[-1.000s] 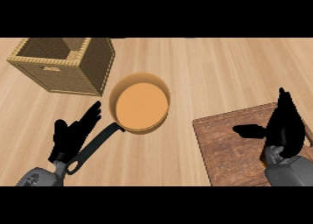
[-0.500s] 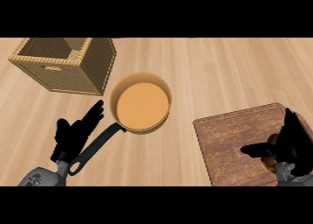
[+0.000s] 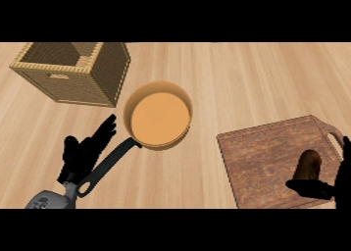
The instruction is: Pick the sweet potato from the cutting board and place it in the pot
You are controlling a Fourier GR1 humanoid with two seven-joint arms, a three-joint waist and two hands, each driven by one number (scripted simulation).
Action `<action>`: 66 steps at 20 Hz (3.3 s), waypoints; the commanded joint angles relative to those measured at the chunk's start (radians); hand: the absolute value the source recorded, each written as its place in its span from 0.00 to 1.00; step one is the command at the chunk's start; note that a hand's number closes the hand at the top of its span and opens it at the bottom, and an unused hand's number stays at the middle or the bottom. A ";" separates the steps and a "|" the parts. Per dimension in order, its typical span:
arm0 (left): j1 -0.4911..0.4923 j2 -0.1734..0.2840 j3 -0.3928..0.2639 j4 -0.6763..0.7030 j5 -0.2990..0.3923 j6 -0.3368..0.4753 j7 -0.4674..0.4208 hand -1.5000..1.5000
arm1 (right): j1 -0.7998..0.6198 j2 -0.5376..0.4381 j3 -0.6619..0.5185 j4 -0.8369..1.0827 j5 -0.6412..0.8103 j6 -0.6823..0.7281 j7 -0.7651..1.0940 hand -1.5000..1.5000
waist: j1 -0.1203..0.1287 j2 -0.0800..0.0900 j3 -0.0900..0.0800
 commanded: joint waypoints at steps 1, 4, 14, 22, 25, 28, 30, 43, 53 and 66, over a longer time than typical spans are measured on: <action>0.019 0.016 0.028 -0.048 -0.005 -0.020 0.037 0.50 | 0.073 0.084 0.017 -0.036 0.003 -0.084 -0.049 0.00 | 0.003 -0.001 0.001; -0.002 0.009 0.040 -0.024 -0.010 -0.059 0.037 0.50 | 0.080 0.094 -0.029 -0.020 -0.066 -0.111 -0.152 0.00 | 0.002 0.000 0.001; 0.040 -0.026 0.090 -0.048 -0.059 -0.083 0.035 0.50 | 0.127 0.163 -0.166 0.153 -0.284 -0.193 -0.468 0.00 | 0.006 0.000 0.001; -0.010 -0.041 0.122 -0.018 -0.066 -0.112 0.056 0.50 | 0.129 0.125 -0.164 0.332 -0.282 -0.139 -0.651 1.00 | 0.008 0.002 0.001; 0.048 -0.072 0.109 -0.002 -0.111 -0.110 0.001 0.50 | 0.097 0.145 -0.237 0.428 -0.358 -0.163 -0.767 1.00 | 0.007 0.001 0.001; 0.039 -0.057 0.127 -0.034 -0.096 -0.121 0.024 0.50 | 0.081 0.186 -0.255 0.474 -0.403 -0.196 -0.846 1.00 | 0.009 0.001 0.001; -0.052 -0.095 0.152 0.104 -0.105 -0.112 -0.009 0.50 | 0.127 0.181 -0.257 0.412 -0.426 -0.179 -0.875 1.00 | -0.006 0.002 0.000; -0.021 -0.135 0.107 0.022 -0.148 -0.065 0.046 0.50 | 0.083 0.271 -0.063 0.273 -0.663 0.119 -1.320 1.00 | 0.004 0.000 0.001; 0.032 -0.100 0.163 -0.036 -0.134 -0.148 0.047 0.50 | 0.285 0.253 0.062 -0.106 -0.452 0.021 -1.214 1.00 | 0.002 -0.001 0.000; 0.018 -0.147 0.160 0.039 -0.182 -0.143 0.002 0.50 | -0.050 0.302 0.207 -0.401 0.043 0.138 -0.601 1.00 | 0.010 0.002 -0.001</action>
